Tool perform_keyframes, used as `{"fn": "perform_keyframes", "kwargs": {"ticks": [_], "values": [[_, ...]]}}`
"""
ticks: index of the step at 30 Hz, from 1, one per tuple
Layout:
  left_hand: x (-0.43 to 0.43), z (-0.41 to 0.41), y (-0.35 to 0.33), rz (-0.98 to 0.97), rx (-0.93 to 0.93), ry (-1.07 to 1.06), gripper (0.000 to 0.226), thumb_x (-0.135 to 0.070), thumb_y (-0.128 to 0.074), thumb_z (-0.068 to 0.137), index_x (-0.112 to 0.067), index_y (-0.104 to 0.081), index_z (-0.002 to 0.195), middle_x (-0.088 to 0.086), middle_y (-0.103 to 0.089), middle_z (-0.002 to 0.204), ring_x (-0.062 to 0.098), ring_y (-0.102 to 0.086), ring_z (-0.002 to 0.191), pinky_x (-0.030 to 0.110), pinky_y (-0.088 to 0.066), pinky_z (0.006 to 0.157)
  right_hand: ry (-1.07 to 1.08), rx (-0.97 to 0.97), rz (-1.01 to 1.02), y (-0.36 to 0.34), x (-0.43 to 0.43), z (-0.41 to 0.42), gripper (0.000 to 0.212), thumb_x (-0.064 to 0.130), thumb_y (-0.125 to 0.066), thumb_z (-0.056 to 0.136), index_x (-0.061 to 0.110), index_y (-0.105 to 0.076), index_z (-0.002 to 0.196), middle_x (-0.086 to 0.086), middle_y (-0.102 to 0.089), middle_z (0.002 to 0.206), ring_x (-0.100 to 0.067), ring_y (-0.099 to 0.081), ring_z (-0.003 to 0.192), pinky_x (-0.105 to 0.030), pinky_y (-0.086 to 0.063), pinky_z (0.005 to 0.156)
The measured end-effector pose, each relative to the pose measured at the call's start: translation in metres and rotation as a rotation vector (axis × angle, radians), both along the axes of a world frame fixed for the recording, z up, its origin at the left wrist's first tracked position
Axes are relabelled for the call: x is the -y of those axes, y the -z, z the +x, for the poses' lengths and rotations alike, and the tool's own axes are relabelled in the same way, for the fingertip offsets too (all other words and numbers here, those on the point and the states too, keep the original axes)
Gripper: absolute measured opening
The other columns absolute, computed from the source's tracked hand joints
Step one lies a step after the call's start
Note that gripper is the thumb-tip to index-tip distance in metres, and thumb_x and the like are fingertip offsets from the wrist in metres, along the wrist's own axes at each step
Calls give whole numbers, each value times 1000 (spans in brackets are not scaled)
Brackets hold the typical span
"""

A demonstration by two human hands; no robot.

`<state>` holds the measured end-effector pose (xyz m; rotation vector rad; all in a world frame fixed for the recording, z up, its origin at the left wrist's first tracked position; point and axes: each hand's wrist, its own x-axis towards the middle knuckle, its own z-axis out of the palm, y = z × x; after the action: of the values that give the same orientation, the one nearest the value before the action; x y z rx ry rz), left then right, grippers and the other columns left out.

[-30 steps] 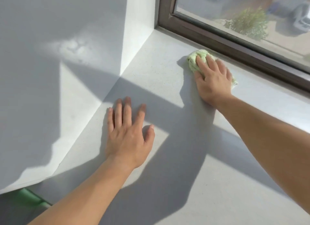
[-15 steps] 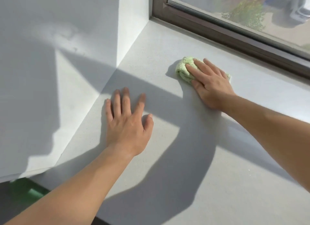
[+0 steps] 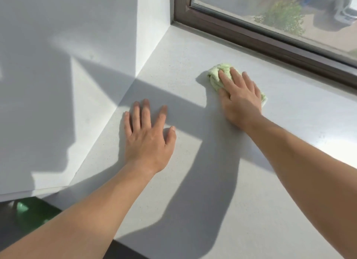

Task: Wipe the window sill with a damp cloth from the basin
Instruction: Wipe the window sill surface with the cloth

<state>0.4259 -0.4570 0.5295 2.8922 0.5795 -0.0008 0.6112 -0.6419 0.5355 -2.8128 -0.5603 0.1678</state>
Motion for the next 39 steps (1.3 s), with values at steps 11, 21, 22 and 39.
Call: {"fn": "perform_keyframes", "kwargs": {"ticks": [11, 21, 22, 39], "values": [[-12, 10, 1, -36, 20, 1, 65, -43, -26, 90, -8, -30, 145, 16, -16, 163, 31, -4, 151, 52, -1, 121, -160, 3, -16, 3, -17, -18, 47, 44, -29, 104, 49, -24, 151, 12, -15, 165, -20, -9, 152, -39, -2, 123], [-34, -11, -3, -223, 64, 97, 61, -41, -42, 97, -11, -29, 148, 14, -13, 163, 26, -1, 151, 39, 4, 122, -369, 10, -1, 6, -20, -102, 50, 45, -32, 101, 48, -26, 150, 11, -20, 164, -23, -16, 151, -41, -6, 122], [-33, -18, -4, -186, 57, 97, 58, -43, -38, 96, -13, -32, 146, 15, -14, 163, 27, -2, 151, 41, 4, 123, -325, 2, -8, 6, -17, -87, 50, 45, -32, 100, 49, -26, 150, 12, -18, 164, -22, -15, 151, -39, -5, 122], [-24, -42, 8, -151, 76, 106, 64, -46, -29, 95, -14, -29, 150, 12, -15, 164, 23, -2, 152, 46, 3, 123, 100, -7, -29, 9, -21, -63, 51, 39, -28, 101, 45, -21, 151, 8, -12, 165, -25, -8, 151, -44, -2, 123]]}}
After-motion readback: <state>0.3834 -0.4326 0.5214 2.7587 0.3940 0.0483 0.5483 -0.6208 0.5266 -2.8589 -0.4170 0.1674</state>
